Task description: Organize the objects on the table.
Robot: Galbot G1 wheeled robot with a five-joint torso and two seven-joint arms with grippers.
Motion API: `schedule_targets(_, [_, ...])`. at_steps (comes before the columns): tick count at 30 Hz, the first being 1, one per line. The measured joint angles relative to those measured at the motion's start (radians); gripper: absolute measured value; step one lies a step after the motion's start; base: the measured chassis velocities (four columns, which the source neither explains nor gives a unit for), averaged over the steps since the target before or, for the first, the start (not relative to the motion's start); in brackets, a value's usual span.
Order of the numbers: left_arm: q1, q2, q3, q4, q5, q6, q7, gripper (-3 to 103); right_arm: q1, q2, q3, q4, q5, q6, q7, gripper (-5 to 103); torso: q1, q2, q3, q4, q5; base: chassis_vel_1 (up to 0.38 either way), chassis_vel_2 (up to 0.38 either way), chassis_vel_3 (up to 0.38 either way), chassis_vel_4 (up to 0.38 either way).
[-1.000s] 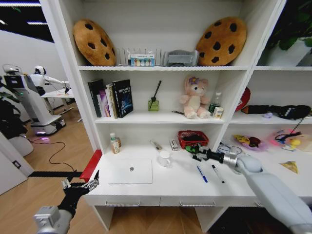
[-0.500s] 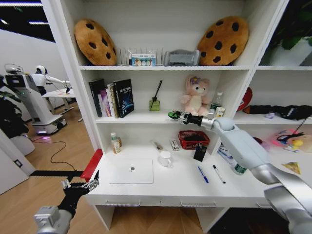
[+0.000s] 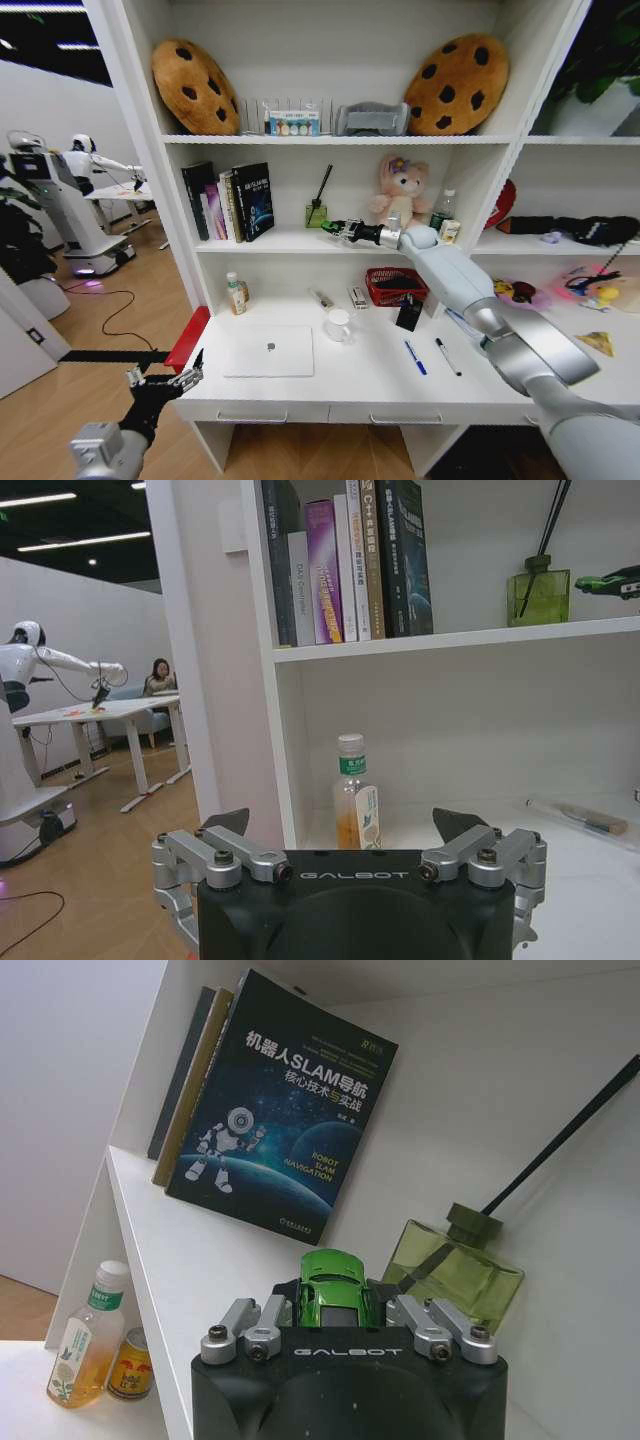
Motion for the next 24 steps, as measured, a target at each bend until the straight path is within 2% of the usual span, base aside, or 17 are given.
schedule_targets(7, [0.0,0.0,0.0,0.0,0.0,0.0,0.0,100,-0.002,0.033,-0.029,0.002,-0.001,-0.003,0.053,36,0.0,0.0,0.0,0.0,-0.0001,0.0,0.0,0.0,0.0])
schedule_targets(16, [0.0,0.0,0.0,0.0,0.0,0.0,0.0,100,0.001,0.03,-0.049,0.003,-0.001,-0.015,0.064,37,0.0,0.0,0.0,-0.0001,-0.0001,0.0,0.0,0.0,0.0])
schedule_targets(17, [0.0,0.0,0.0,0.0,0.0,0.0,0.0,100,0.001,0.023,-0.052,0.005,-0.001,-0.017,0.064,47,0.0,0.0,0.0,-0.0001,0.0,0.0,0.0,0.0,0.0])
schedule_targets(18, [0.0,0.0,0.0,0.0,0.0,0.0,0.0,100,0.001,0.023,-0.052,0.005,-0.001,-0.017,0.064,47,0.0,0.0,0.0,-0.0001,0.0,0.0,0.0,0.0,0.0])
schedule_targets(20, [0.0,0.0,0.0,0.0,0.0,0.0,0.0,100,0.001,0.015,-0.052,0.01,-0.001,-0.019,0.065,58,0.0,0.0,0.0,-0.0001,0.0,0.0,0.0,0.0,0.0])
schedule_targets(22, [0.0,0.0,0.0,0.0,0.0,0.0,0.0,100,-0.001,0.009,-0.052,0.015,0.0,-0.02,0.068,58,0.0,0.0,0.0,-0.0001,0.0,0.0,0.0,0.0,0.0])
schedule_targets(23, [0.0,0.0,0.0,0.0,0.0,0.0,0.0,100,-0.004,0.003,-0.05,0.024,0.003,-0.024,0.073,64,0.0,0.0,0.0,0.0,-0.0001,0.0,0.0,0.0,0.0])
schedule_targets(24, [0.0,0.0,0.0,0.0,0.0,0.0,0.0,100,-0.004,0.003,-0.05,0.024,0.003,-0.024,0.073,64,0.0,0.0,0.0,0.0,-0.0001,0.0,0.0,0.0,0.0])
